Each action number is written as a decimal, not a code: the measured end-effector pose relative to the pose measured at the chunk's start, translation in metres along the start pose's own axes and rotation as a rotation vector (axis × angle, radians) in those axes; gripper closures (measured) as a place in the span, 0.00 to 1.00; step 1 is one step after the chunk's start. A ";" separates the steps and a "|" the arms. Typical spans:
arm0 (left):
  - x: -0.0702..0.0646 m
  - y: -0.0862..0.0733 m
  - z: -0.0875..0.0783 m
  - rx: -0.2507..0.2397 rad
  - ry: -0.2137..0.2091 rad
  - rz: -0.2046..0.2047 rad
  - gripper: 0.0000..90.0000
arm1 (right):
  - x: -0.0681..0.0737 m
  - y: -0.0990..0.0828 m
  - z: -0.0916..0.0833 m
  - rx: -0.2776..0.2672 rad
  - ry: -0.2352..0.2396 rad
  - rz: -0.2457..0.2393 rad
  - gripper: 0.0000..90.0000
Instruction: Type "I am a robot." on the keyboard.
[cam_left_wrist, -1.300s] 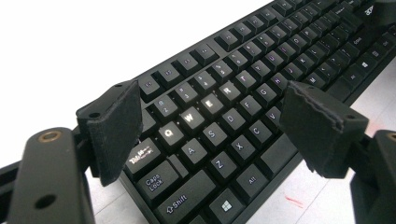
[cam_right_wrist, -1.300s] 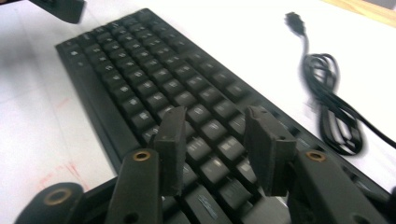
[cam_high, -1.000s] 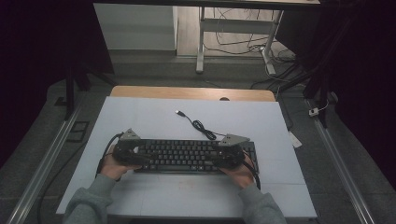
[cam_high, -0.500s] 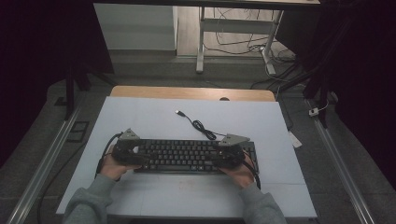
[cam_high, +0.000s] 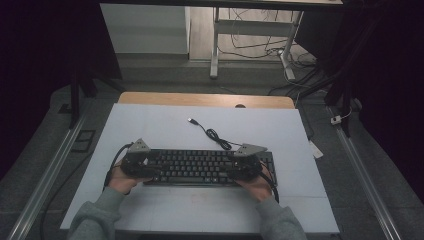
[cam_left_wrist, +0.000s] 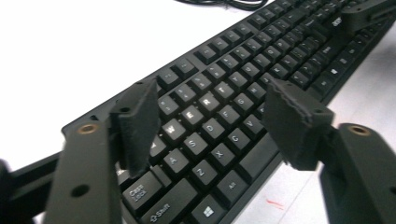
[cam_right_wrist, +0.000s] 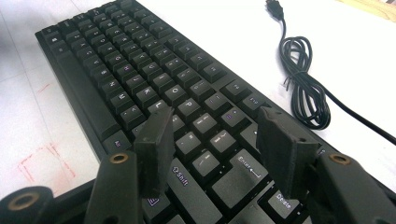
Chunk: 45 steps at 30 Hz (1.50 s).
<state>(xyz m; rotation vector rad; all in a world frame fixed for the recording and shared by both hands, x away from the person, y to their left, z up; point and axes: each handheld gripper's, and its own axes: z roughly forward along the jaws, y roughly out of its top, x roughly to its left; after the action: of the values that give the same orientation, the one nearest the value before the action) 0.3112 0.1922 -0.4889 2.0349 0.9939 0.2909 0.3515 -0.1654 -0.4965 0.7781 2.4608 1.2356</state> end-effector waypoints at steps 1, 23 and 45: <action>-0.001 0.000 0.000 -0.001 -0.002 0.003 0.44 | 0.000 0.000 0.000 0.000 0.000 0.000 0.52; -0.018 0.001 0.012 0.047 -0.069 0.075 0.99 | 0.000 0.000 0.001 0.005 0.003 -0.001 0.52; -0.043 -0.003 0.044 0.146 -0.115 0.149 0.98 | 0.000 0.000 0.001 0.010 -0.002 -0.005 0.52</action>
<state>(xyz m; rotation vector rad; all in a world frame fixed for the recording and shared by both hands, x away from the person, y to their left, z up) 0.3040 0.1362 -0.5132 2.2369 0.8147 0.1809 0.3520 -0.1651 -0.4972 0.7748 2.4677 1.2215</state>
